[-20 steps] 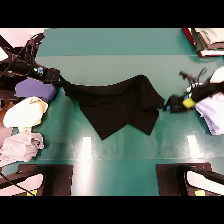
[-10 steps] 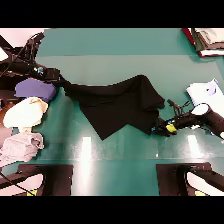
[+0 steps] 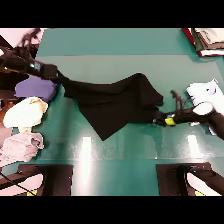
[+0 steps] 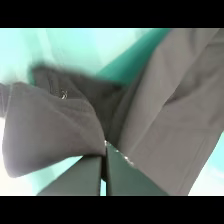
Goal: Fold the shirts.
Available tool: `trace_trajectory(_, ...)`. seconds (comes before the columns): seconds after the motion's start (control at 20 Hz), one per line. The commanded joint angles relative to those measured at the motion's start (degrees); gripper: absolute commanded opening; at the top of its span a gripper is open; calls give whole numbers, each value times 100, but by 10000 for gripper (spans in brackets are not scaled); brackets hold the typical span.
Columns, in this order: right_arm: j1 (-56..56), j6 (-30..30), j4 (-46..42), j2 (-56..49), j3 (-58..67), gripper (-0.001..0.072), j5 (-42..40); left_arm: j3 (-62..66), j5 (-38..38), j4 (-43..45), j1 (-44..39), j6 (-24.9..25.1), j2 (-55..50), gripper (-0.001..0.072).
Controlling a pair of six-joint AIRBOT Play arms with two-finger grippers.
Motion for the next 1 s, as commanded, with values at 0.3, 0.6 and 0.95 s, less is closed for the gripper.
trace_trajectory(0.3,-1250,-17,26,1574,4430,15,452,3552,-120,-13,9,-313,1047,26)
trace_trajectory(0.6,-2302,-17,26,1687,6867,15,1565,3609,190,-105,9,-334,2404,25)
trace_trajectory(0.95,-3200,326,68,654,8686,14,2959,3292,271,-133,9,-328,2715,24)
